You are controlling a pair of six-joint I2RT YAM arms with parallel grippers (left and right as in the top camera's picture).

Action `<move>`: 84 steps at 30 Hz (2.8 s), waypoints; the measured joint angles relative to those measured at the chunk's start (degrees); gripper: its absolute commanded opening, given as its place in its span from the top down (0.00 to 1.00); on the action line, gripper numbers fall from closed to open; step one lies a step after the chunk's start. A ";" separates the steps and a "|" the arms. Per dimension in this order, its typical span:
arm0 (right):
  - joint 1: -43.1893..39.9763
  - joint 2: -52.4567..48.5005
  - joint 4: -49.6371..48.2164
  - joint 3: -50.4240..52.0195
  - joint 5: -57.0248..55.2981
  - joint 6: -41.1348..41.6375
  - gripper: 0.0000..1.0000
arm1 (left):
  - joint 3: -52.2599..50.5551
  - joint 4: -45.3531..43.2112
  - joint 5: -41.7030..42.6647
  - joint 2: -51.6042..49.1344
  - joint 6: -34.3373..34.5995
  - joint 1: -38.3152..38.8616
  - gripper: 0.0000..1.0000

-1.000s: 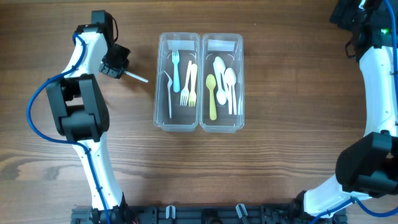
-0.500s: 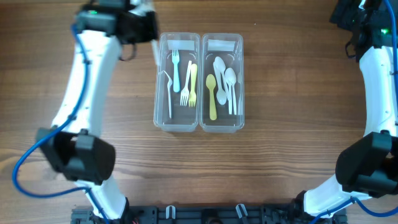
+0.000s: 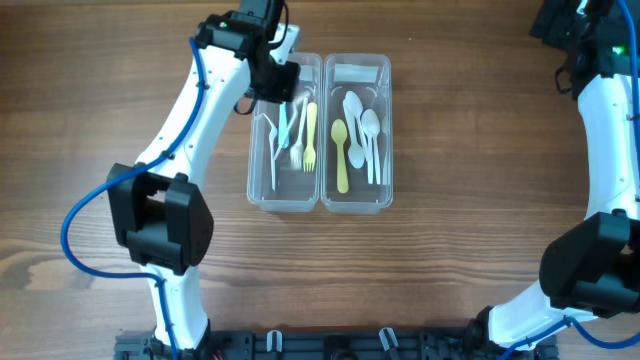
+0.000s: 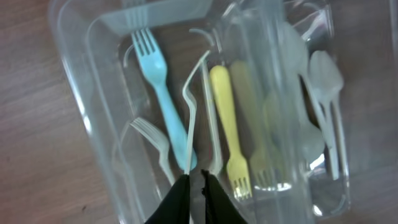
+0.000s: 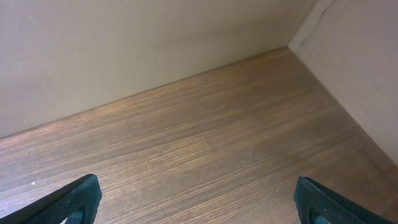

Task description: Pack container

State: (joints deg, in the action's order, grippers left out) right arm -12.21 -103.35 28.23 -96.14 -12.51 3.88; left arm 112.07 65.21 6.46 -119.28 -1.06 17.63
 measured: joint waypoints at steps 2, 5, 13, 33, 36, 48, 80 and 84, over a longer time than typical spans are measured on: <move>0.00 0.00 -0.02 0.00 -0.02 0.00 0.00 | 0.00 0.92 -0.61 -0.72 0.48 -0.52 0.21; 0.00 0.00 -0.02 0.00 -0.02 0.00 0.00 | -0.07 -0.24 -0.59 -1.27 1.31 -0.55 0.17; 0.00 0.00 -0.02 0.00 -0.02 0.00 0.00 | 0.26 -5.11 -4.04 2.91 2.82 -6.73 0.00; 0.00 0.00 -0.02 0.00 -0.02 0.00 0.00 | 1.53 -4.83 -6.58 9.18 4.22 -24.39 0.00; 0.63 0.57 1.70 0.02 -0.04 0.00 0.00 | 1.55 -4.83 -6.58 9.18 4.22 -24.39 0.00; 22.95 40.50 14.23 0.92 -1.90 -5.31 0.00 | 1.55 -4.83 -6.54 9.18 4.22 -24.39 0.00; 17.62 93.68 -37.31 89.77 6.54 5.20 0.00 | 1.55 -4.79 -6.36 9.18 4.24 -24.39 0.00; 17.62 97.88 -34.86 89.81 6.56 3.39 0.00 | 1.55 -4.79 -6.36 9.18 4.24 -24.39 0.00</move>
State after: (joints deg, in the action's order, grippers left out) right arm 5.41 -5.48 -6.63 -6.33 -5.96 7.27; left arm 113.62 60.42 0.10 -110.10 3.18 -6.76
